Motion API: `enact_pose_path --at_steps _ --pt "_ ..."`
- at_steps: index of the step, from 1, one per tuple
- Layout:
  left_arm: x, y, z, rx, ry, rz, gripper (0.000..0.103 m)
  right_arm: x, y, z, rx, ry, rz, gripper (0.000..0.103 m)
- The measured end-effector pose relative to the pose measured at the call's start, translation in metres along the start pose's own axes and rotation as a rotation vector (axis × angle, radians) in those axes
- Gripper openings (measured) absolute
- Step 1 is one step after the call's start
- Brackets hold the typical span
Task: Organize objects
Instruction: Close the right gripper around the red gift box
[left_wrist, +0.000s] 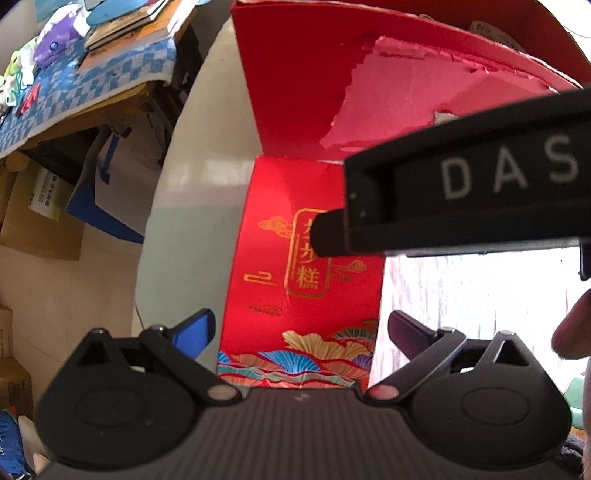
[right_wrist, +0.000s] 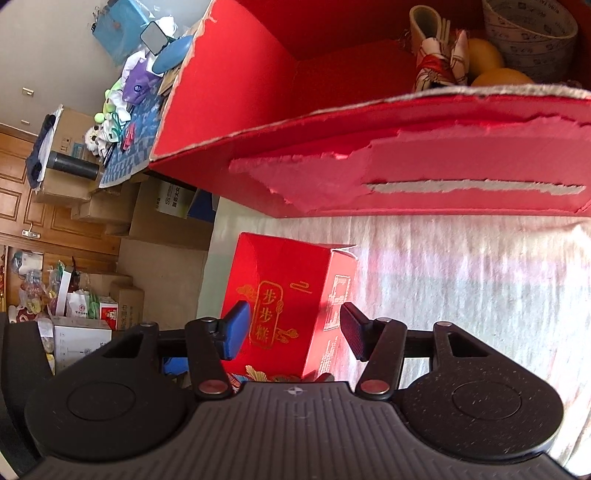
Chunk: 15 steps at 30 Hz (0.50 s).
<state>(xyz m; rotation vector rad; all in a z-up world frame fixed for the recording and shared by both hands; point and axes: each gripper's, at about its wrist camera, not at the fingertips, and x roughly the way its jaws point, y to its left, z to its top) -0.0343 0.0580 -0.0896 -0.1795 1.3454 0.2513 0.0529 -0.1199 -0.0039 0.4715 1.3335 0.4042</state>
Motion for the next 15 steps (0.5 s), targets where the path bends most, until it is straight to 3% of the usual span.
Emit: enact_pose_path --at_steps 15 --pt "0.004 0.006 -0.008 0.016 0.009 -0.030 0.100 0.014 0.000 -0.005 0.022 0.041 -0.006 0.058"
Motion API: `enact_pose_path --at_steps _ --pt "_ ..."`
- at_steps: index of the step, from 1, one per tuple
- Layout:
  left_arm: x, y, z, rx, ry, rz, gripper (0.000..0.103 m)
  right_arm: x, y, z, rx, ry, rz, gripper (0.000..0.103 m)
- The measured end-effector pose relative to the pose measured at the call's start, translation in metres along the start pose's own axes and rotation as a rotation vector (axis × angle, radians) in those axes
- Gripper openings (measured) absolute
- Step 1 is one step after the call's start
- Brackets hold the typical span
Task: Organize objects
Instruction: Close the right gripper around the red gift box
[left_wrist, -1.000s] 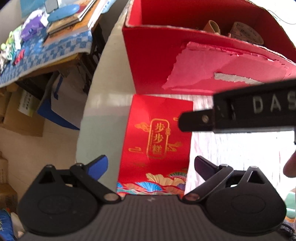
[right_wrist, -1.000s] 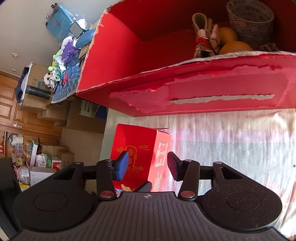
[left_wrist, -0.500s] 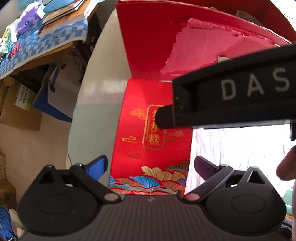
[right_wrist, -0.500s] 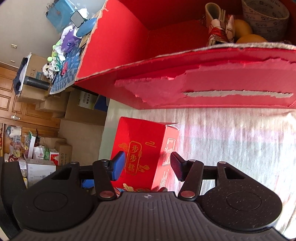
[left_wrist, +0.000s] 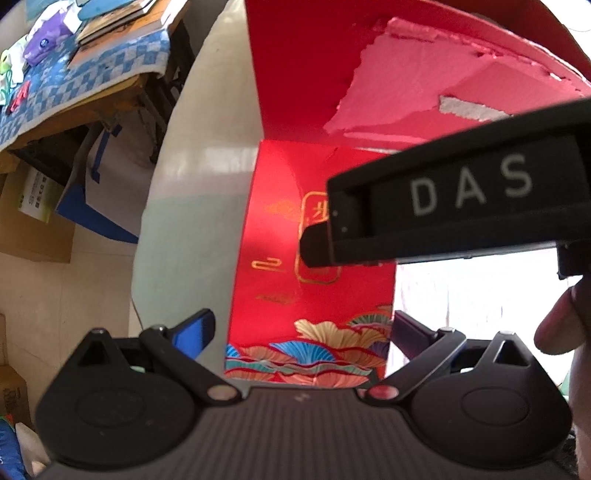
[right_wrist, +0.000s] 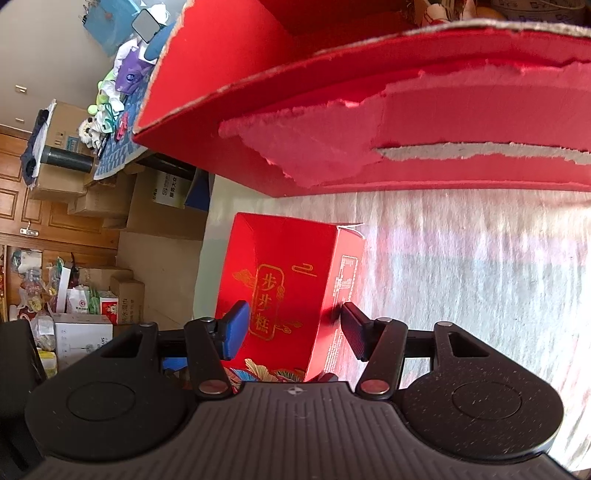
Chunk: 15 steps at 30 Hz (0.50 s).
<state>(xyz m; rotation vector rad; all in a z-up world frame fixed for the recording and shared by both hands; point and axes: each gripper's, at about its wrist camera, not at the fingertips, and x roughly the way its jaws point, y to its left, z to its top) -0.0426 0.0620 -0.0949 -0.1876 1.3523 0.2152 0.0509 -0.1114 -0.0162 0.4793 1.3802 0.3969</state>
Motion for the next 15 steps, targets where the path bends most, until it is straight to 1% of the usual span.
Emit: enact_pose_path --at_steps 5,8,10,13,15 --pt "-0.001 -0.001 0.000 0.013 -0.011 0.015 0.099 0.003 0.002 0.001 -0.006 0.003 -0.003 0.059" --pt "0.000 -0.001 0.000 0.013 -0.011 0.008 0.099 0.006 0.001 0.003 -0.004 0.005 -0.006 0.059" --pt "-0.001 -0.001 0.000 0.016 -0.018 0.007 0.096 0.007 0.002 0.004 -0.007 0.006 -0.007 0.059" --pt "0.000 -0.002 -0.001 0.024 -0.018 0.006 0.093 0.010 0.002 0.004 -0.013 0.008 -0.005 0.063" --pt "0.003 -0.002 -0.001 0.021 -0.010 0.001 0.092 0.011 0.001 0.005 -0.012 0.006 0.000 0.063"
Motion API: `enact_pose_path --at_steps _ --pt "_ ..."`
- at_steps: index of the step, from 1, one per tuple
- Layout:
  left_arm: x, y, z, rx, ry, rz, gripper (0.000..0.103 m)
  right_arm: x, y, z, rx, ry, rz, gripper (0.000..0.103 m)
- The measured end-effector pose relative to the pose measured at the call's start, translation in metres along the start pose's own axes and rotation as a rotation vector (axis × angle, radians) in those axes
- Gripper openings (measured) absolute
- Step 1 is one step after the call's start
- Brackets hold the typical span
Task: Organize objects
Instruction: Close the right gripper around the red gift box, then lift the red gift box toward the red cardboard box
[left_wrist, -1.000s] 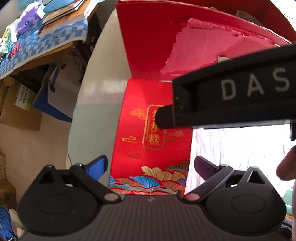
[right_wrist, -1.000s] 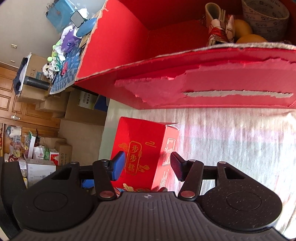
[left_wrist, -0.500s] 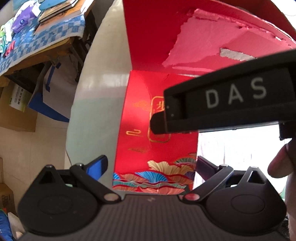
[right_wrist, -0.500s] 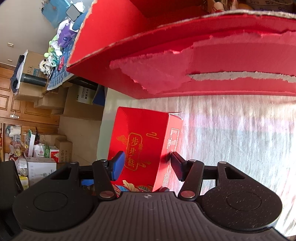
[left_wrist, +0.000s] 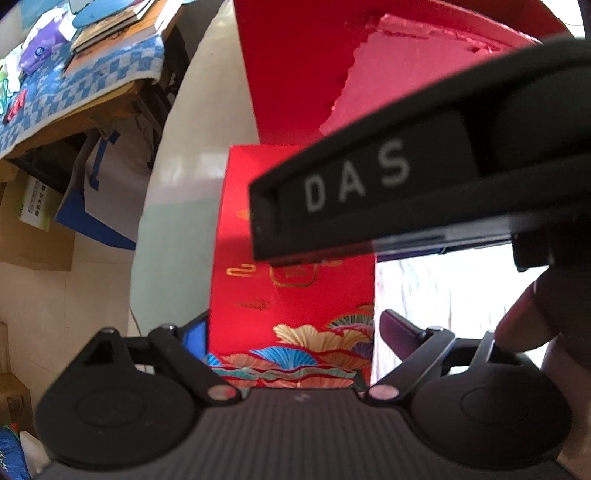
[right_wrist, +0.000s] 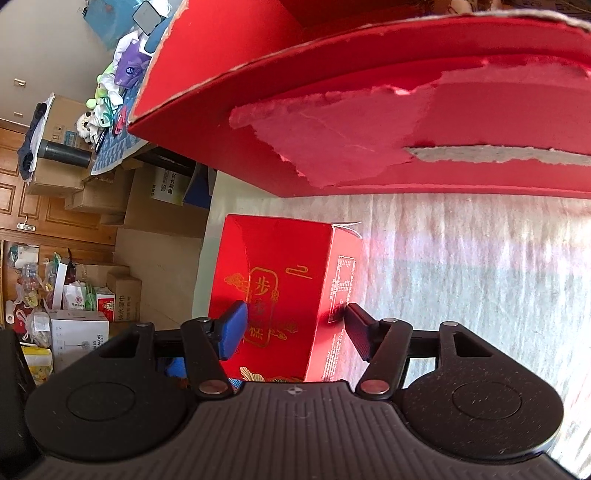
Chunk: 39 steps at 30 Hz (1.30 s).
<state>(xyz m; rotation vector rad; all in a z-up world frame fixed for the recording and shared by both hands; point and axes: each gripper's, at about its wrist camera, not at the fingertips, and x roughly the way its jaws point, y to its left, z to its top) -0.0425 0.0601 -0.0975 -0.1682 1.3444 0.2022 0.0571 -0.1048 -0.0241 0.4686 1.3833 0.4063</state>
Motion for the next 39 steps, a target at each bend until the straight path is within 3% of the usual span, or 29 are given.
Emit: enact_pose_path --at_steps 12,21,33,35,37,39 --pt "0.004 -0.008 0.002 0.021 0.000 -0.030 0.091 -0.006 -0.008 -0.001 0.025 0.000 0.010 0.063" --pt "0.004 -0.036 0.008 0.092 -0.008 -0.047 0.086 -0.017 -0.020 -0.002 0.020 -0.009 -0.030 0.063" --pt "0.005 -0.062 0.014 0.180 -0.050 -0.035 0.098 -0.030 -0.044 -0.004 0.095 -0.048 -0.010 0.062" --pt "0.007 -0.063 0.015 0.184 -0.062 -0.015 0.097 -0.030 -0.043 -0.004 0.082 -0.068 -0.013 0.063" --pt "0.008 -0.063 0.015 0.186 -0.068 -0.005 0.088 -0.029 -0.043 -0.003 0.075 -0.084 -0.015 0.064" --pt "0.008 -0.062 0.015 0.179 -0.066 -0.008 0.087 -0.028 -0.042 -0.002 0.066 -0.088 -0.017 0.065"
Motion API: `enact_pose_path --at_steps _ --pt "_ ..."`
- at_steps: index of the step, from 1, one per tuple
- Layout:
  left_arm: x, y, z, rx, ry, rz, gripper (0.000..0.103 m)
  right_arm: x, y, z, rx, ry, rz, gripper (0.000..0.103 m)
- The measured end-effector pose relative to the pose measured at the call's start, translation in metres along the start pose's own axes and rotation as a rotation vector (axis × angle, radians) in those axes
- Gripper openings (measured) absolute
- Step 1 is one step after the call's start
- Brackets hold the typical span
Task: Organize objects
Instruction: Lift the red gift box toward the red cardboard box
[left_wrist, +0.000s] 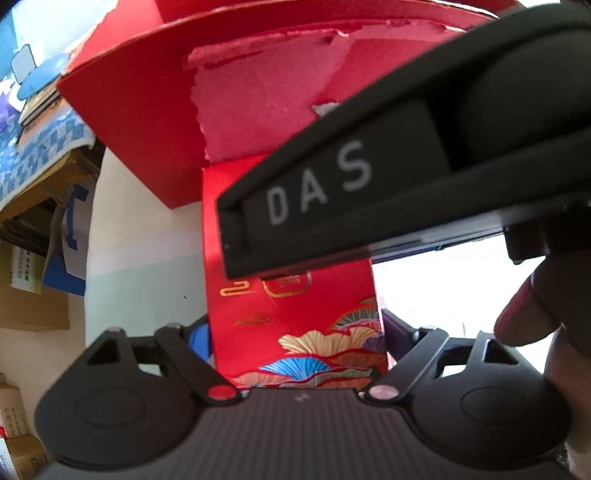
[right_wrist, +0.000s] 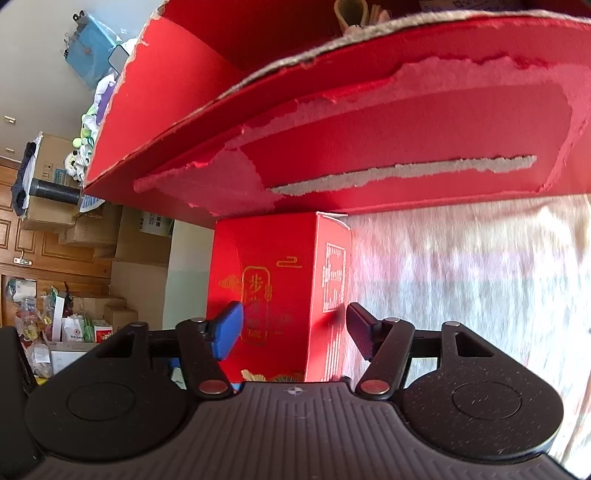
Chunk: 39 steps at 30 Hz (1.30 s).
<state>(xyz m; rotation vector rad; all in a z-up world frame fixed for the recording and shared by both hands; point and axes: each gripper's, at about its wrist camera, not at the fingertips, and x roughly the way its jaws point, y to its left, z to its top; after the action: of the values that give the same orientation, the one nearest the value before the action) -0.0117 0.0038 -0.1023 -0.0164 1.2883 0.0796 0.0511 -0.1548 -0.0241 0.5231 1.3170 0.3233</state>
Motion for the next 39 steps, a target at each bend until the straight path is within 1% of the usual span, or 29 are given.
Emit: enact_pose_path --at_steps 6,11,17,20,23,29,33,34,37,38,39 --pt "-0.001 0.000 0.000 -0.014 -0.006 -0.006 0.083 0.001 0.003 0.001 -0.022 -0.011 0.007 0.061" --pt "-0.003 -0.004 -0.002 -0.014 -0.003 -0.011 0.082 -0.002 0.002 -0.001 -0.028 -0.010 0.003 0.057" --pt "-0.012 -0.012 -0.001 0.014 0.007 -0.016 0.082 -0.011 -0.001 -0.005 -0.024 -0.007 0.005 0.057" --pt "-0.017 -0.017 0.001 0.038 0.018 -0.035 0.082 -0.017 -0.002 -0.006 -0.008 0.000 0.008 0.056" --pt "-0.024 -0.024 0.005 0.066 0.016 -0.048 0.082 -0.027 -0.005 -0.008 0.003 -0.004 0.007 0.055" --pt "-0.037 -0.044 0.015 0.138 -0.001 -0.083 0.082 -0.049 -0.011 -0.011 0.040 -0.045 -0.004 0.054" --pt "-0.045 -0.061 0.022 0.205 -0.014 -0.110 0.082 -0.064 -0.021 -0.014 0.080 -0.075 -0.015 0.054" --pt "-0.043 -0.058 0.029 0.224 -0.017 -0.116 0.082 -0.068 -0.023 -0.014 0.091 -0.083 -0.018 0.053" --pt "-0.053 -0.067 0.025 0.288 -0.040 -0.135 0.082 -0.082 -0.030 -0.017 0.124 -0.115 -0.031 0.053" --pt "-0.056 -0.061 0.020 0.306 -0.047 -0.140 0.082 -0.087 -0.032 -0.019 0.133 -0.127 -0.034 0.053" --pt "-0.058 -0.067 0.022 0.325 -0.055 -0.147 0.082 -0.093 -0.035 -0.020 0.145 -0.140 -0.037 0.053"
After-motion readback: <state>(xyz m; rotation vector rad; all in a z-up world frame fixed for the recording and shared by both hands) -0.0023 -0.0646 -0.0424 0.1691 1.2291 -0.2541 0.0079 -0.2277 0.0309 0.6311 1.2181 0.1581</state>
